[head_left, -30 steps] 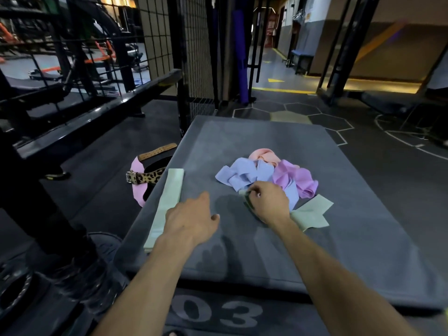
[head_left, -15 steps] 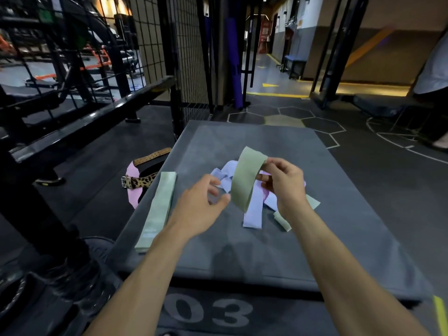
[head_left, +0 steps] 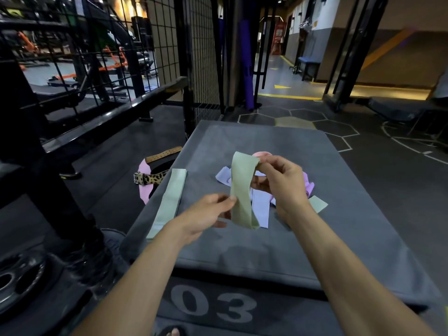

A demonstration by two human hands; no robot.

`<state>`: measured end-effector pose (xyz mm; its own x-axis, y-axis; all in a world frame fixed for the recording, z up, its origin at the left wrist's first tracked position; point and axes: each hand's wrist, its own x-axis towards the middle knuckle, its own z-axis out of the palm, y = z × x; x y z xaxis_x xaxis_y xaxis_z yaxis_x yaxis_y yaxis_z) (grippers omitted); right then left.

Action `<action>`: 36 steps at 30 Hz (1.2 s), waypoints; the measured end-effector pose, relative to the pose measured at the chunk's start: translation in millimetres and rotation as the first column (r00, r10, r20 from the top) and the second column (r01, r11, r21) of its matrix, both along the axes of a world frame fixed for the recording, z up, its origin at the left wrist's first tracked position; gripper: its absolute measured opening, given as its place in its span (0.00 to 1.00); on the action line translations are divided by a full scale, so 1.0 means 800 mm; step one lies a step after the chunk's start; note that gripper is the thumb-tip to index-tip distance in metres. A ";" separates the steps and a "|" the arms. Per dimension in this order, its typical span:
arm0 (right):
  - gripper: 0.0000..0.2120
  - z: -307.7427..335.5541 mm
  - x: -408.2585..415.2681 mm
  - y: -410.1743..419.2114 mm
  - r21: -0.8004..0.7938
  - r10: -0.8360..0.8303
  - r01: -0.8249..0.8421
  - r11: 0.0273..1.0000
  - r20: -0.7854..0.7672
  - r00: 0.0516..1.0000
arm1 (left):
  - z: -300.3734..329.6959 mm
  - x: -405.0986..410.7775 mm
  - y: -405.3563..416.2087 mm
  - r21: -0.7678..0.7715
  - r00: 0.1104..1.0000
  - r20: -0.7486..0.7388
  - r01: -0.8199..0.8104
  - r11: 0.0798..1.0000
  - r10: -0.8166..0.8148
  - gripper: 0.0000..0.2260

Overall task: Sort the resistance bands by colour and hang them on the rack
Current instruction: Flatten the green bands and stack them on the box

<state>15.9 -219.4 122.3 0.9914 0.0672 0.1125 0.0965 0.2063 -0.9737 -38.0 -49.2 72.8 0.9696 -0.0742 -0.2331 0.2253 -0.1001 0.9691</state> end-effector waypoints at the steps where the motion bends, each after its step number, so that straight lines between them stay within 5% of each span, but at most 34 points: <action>1: 0.04 0.000 0.001 -0.001 -0.002 -0.004 0.004 1.000 0.019 1.000 | -0.001 -0.001 0.003 -0.027 1.000 -0.006 0.012 1.000 -0.013 0.15; 4: 0.05 -0.006 0.007 -0.007 -0.123 -0.083 0.089 0.988 0.054 0.995 | 0.007 -0.003 0.011 -0.122 0.996 0.014 -0.091 0.988 0.093 0.11; 8: 0.09 -0.040 0.028 -0.010 -0.480 -0.122 0.159 0.863 0.108 0.987 | 0.025 -0.008 0.035 -0.179 0.892 0.103 -0.419 0.890 0.440 0.04; 12: 0.07 -0.056 0.033 -0.005 -0.850 0.319 -0.111 0.515 0.071 0.945 | 0.047 -0.015 0.056 -0.399 0.890 0.135 -0.354 0.846 0.436 0.08; 14: 0.07 -0.054 0.024 0.005 -0.885 0.529 -0.327 0.331 -0.113 0.841 | 0.053 -0.016 0.058 -0.453 0.936 0.134 -0.234 0.861 0.325 0.10; 15: 0.12 -0.050 0.017 0.012 -0.845 0.585 -0.426 0.323 -0.175 0.792 | 0.055 -0.016 0.057 -0.465 0.955 0.121 -0.188 0.865 0.272 0.11; 18: 0.23 -0.035 0.006 0.031 -0.592 0.656 -0.531 0.606 -0.005 0.755 | 0.057 -0.015 0.054 -0.487 0.979 0.074 -0.130 0.864 0.189 0.13; 21: 0.23 -0.031 0.006 0.045 -0.504 0.531 -0.360 0.785 0.248 0.810 | 0.061 -0.011 0.058 -0.531 0.977 0.031 -0.161 0.832 0.209 0.14; 24: 0.21 -0.032 0.006 0.051 -0.501 0.461 -0.253 0.827 0.348 0.816 | 0.061 -0.006 0.064 -0.507 0.972 -0.006 -0.206 0.837 0.235 0.16; 28: 0.03 -0.032 0.004 0.063 -0.473 0.390 -0.159 0.867 0.443 0.807 | 0.060 -0.007 0.067 -0.437 0.986 -0.002 -0.150 0.887 0.166 0.16; 32: 0.06 -0.024 0.006 0.068 -0.289 0.253 -0.151 0.945 0.358 0.899 | 0.056 -0.003 0.071 -0.240 0.961 0.032 -0.258 0.936 0.274 0.15; 36: 0.06 -0.017 0.005 0.070 -0.225 0.238 -0.172 0.959 0.310 0.921 | 0.049 -0.002 0.074 -0.153 0.922 0.241 -0.272 0.950 0.303 0.12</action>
